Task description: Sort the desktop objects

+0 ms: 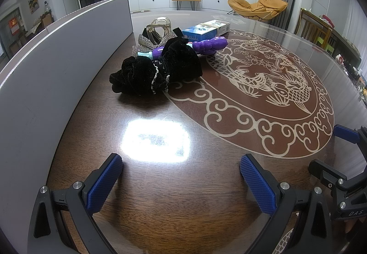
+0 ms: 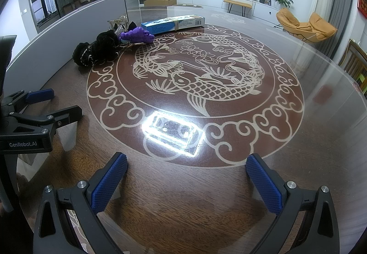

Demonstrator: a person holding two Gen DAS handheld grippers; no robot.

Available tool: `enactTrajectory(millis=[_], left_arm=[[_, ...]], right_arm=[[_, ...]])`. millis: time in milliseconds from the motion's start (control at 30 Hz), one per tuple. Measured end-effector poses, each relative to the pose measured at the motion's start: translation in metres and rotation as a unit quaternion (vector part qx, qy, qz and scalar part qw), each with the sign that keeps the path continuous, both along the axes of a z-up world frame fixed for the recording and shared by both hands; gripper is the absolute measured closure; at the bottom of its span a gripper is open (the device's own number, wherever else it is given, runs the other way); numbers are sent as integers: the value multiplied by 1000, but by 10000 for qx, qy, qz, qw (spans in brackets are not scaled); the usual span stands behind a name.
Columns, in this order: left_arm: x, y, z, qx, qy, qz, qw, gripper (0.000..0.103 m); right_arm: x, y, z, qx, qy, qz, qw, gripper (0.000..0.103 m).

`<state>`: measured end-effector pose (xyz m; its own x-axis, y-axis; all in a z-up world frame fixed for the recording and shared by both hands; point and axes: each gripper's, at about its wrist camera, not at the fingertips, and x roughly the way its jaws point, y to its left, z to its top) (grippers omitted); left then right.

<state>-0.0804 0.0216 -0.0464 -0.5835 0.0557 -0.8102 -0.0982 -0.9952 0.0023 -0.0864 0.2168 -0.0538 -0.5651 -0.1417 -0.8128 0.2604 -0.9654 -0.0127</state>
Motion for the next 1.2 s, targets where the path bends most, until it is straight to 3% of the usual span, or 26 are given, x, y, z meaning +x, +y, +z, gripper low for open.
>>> enactTrajectory(millis=[733,967,1200], left_arm=[[0,0,0,12,-13,12,10000,0],[30,-7,1,-13,-116,9,9999,0],[53,-26,13,338,269,205,9989,0]], right_arm=[[0,0,0,0,-1,2,10000,0],[0,0,0,-1,-1,3,10000,0],[0,0,0,-1,-2,5,10000,0]])
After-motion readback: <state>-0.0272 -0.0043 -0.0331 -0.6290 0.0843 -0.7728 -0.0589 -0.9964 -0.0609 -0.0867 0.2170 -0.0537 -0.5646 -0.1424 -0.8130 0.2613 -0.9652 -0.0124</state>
